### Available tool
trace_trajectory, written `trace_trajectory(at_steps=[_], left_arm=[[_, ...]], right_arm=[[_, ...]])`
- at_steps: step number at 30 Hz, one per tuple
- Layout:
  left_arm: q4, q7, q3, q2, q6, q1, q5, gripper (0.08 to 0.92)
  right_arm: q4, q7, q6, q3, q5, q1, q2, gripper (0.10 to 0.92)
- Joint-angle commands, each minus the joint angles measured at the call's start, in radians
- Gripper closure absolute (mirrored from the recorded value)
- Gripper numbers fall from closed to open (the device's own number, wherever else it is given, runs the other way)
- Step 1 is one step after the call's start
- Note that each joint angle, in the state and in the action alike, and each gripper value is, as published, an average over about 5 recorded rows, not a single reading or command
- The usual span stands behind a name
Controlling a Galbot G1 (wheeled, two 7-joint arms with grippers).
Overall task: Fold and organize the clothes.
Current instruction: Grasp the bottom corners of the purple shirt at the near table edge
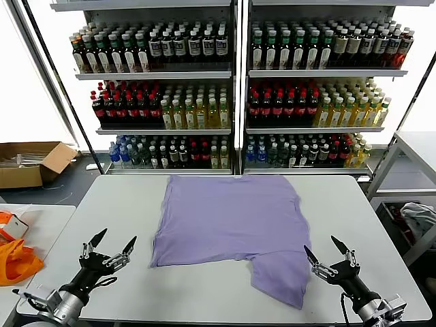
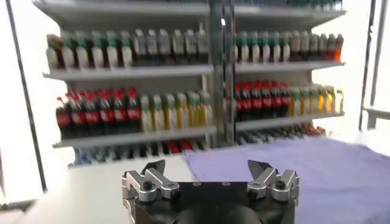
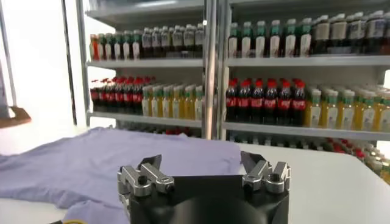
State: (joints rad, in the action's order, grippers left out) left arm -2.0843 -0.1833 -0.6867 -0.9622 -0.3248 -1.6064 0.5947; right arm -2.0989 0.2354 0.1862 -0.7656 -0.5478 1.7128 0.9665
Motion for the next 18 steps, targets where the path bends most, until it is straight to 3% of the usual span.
trace_trajectory(at_steps=[1, 8, 18], left_arm=[[-0.007, 0.095, 0.135, 0.180, -0.169, 0.000, 0.145, 0.177], [0.015, 0.101, 0.170, 0.167, -0.231, 0.036, 0.166, 0.177], [0.074, 0.102, 0.176, 0.116, -0.240, 0.155, 0.158, 0.177]], right_arm=[[-0.087, -0.109, 0.181, 0.013, -0.144, 0.107, -0.218, 0.203], [-0.136, -0.146, 0.252, 0.037, -0.149, 0.175, -0.238, 0.203], [-0.131, -0.178, 0.245, 0.127, -0.093, 0.179, -0.145, 0.203]])
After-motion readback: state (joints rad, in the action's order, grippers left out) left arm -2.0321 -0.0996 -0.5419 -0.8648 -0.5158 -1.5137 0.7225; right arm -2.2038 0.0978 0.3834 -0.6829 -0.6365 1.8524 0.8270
